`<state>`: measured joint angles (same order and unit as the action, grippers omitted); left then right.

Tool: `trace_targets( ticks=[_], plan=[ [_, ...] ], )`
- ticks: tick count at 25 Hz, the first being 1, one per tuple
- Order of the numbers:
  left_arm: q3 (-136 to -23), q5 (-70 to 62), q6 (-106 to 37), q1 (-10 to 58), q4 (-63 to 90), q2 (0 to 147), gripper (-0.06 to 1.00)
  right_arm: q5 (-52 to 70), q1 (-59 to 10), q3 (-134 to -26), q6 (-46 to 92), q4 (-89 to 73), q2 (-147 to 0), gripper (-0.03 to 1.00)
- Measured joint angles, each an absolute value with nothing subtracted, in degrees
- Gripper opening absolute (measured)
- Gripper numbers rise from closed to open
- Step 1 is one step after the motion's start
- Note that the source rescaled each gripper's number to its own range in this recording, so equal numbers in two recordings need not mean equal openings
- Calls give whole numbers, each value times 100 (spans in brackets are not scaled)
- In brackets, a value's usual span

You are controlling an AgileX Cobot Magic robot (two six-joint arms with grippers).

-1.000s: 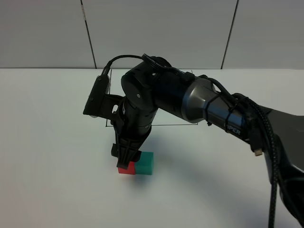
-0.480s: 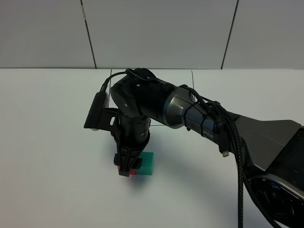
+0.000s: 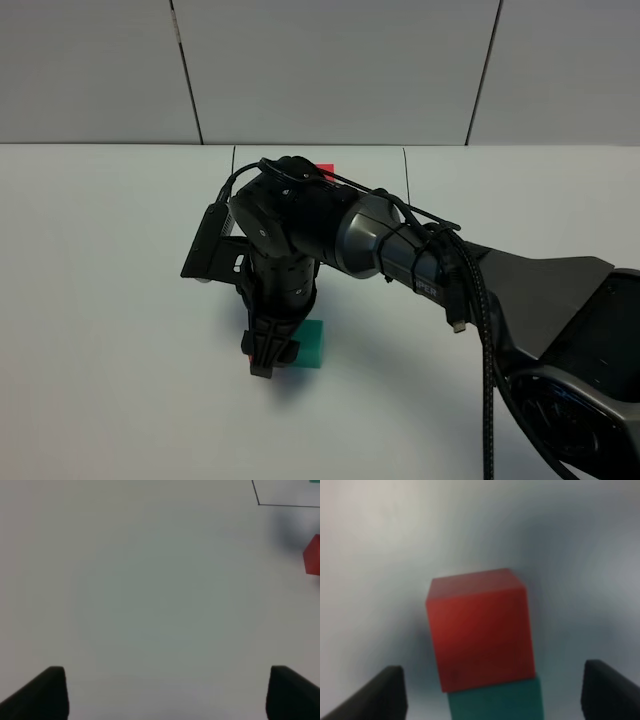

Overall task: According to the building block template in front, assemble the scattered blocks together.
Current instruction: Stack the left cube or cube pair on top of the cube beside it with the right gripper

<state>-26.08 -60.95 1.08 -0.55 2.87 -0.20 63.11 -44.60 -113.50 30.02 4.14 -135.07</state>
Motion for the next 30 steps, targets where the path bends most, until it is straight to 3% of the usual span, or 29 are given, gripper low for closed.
trace_targets(
  ticks=[30],
  plan=[
    [-2608,-6095,113,-55,282,-20,91,6212,-4318,-11351,2966,395,-13798,88]
  ],
)
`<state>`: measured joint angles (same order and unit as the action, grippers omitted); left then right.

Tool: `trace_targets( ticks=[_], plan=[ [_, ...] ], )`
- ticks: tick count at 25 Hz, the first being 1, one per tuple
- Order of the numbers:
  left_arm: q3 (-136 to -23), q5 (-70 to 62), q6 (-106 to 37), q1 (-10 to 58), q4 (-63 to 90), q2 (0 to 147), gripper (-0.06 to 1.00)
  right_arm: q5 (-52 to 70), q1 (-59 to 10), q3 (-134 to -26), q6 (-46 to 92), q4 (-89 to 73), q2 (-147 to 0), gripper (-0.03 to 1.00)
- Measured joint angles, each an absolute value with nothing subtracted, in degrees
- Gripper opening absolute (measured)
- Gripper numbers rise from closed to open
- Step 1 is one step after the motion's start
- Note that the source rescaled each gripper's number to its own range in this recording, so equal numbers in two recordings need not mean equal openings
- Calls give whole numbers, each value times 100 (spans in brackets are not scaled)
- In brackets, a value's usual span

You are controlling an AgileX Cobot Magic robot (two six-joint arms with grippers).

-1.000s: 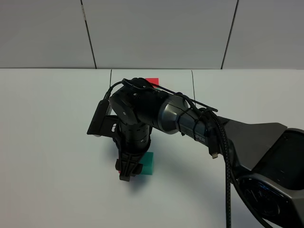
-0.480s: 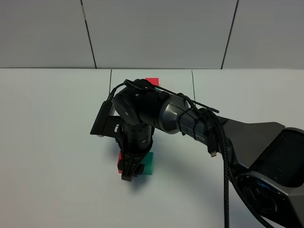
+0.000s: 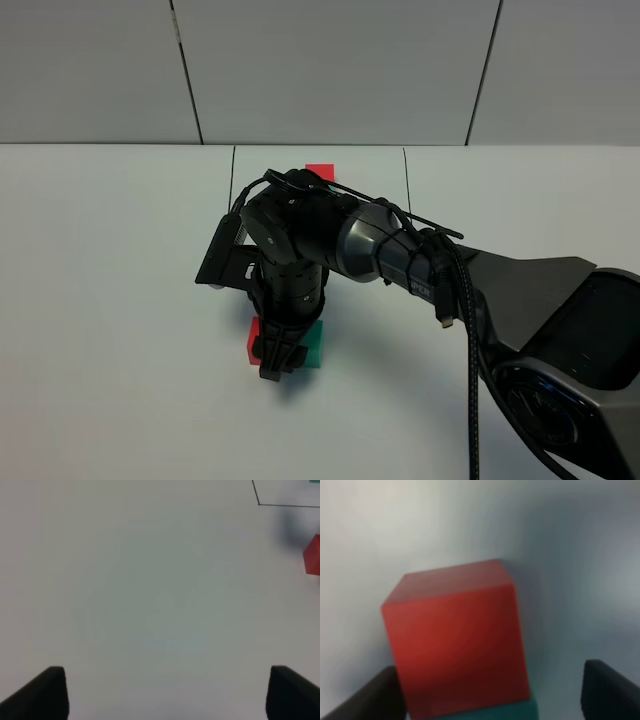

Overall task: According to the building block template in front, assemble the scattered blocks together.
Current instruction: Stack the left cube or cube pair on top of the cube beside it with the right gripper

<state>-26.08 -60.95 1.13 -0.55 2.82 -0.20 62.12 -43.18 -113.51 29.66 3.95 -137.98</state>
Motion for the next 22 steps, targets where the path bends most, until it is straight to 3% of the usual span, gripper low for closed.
trace_targets(
  ticks=[22],
  plan=[
    [-2608,-6095,113,-55,282,-20,91,6133,-4273,-11369,2971,0,-14016,87]
  ],
)
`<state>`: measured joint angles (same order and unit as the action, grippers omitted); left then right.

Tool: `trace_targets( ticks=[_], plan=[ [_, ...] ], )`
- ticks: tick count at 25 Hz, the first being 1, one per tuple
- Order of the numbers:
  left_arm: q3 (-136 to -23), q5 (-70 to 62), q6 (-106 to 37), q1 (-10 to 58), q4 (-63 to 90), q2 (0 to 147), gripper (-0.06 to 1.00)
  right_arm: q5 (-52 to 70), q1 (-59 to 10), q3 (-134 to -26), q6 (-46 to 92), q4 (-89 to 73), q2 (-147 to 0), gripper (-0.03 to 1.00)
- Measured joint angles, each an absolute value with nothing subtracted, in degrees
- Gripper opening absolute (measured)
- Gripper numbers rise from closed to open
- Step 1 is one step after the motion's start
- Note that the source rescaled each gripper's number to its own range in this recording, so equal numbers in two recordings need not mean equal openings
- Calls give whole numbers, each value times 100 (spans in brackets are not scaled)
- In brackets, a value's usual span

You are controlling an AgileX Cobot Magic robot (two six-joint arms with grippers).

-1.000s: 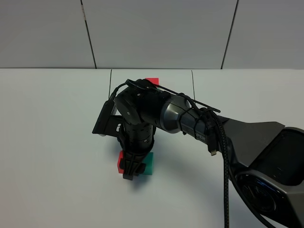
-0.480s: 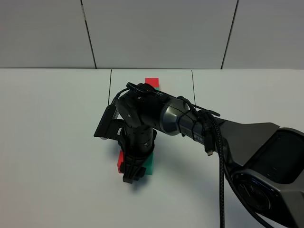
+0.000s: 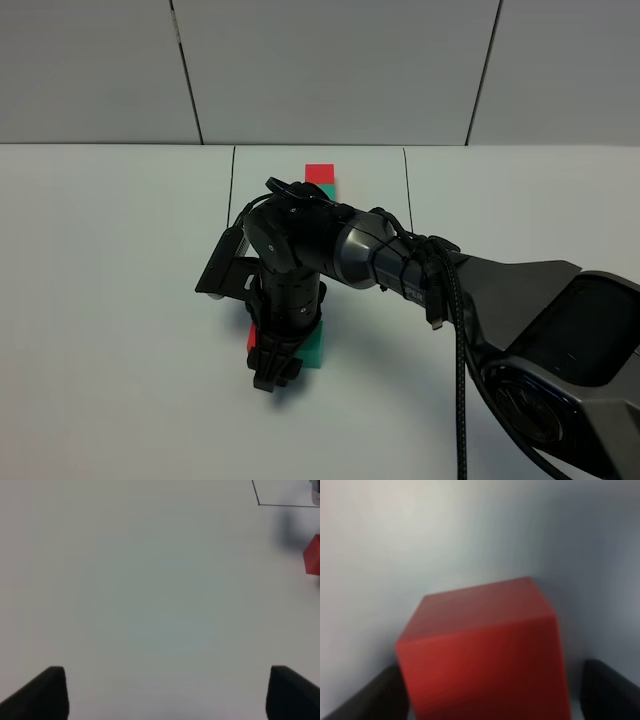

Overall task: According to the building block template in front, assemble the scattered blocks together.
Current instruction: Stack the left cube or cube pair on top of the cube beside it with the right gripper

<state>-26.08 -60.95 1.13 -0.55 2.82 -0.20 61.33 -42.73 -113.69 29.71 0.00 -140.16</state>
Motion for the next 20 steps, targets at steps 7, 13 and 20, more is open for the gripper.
trace_targets(
  ticks=[7,13,20],
  plan=[
    [-2608,-6095,113,-55,282,-20,91,6140,-4271,-11389,2971,0,-14027,79],
    [-2608,-6095,113,-55,282,-20,91,6117,-4271,-11394,2971,-35,-14033,38],
    [-2608,-6095,113,-55,282,-20,91,6111,-4271,-11394,2967,-36,-14033,0]
  ],
)
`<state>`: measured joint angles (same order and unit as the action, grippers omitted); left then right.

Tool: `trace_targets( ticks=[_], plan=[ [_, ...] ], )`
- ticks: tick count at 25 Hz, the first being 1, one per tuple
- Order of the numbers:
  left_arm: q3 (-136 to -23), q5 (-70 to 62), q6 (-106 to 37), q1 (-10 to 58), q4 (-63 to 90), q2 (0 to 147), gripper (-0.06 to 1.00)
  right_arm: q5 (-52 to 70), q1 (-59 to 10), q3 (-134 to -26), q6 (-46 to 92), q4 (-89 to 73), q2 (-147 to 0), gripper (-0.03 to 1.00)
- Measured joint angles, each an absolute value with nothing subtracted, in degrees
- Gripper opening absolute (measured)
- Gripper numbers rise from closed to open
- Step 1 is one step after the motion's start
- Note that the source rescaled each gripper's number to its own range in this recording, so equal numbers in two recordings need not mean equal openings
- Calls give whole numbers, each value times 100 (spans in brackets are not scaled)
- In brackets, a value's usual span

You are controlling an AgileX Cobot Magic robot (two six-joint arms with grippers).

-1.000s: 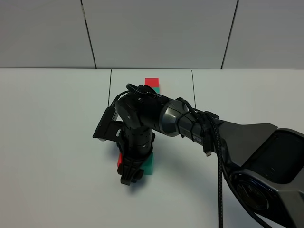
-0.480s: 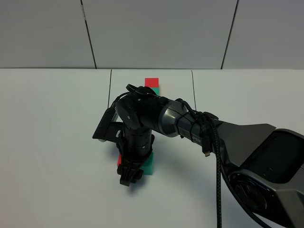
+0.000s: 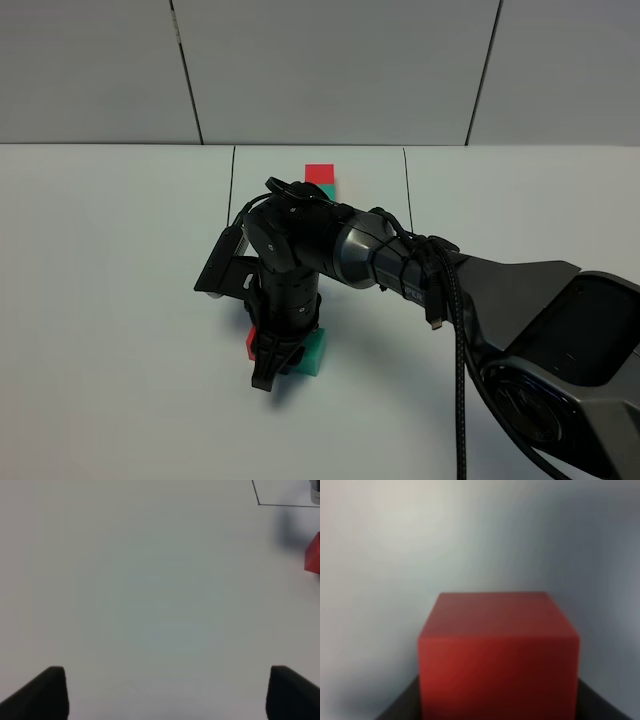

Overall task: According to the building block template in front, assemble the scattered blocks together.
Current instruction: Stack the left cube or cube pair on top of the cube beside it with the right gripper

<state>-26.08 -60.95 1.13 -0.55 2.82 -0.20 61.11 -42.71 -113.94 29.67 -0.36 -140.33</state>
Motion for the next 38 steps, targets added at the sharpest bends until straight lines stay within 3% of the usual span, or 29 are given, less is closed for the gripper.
trace_targets(
  ticks=[9,29,38],
  plan=[
    [-2608,-6095,113,-55,282,-20,91,6160,-4271,-11394,2730,0,-14033,0],
    [-2608,-6095,112,-55,282,-20,91,6541,-4182,-11394,-772,784,-13312,0],
    [-2608,-6095,112,-55,282,-20,91,6323,-3825,-11394,-2306,170,-13308,0]
  ],
)
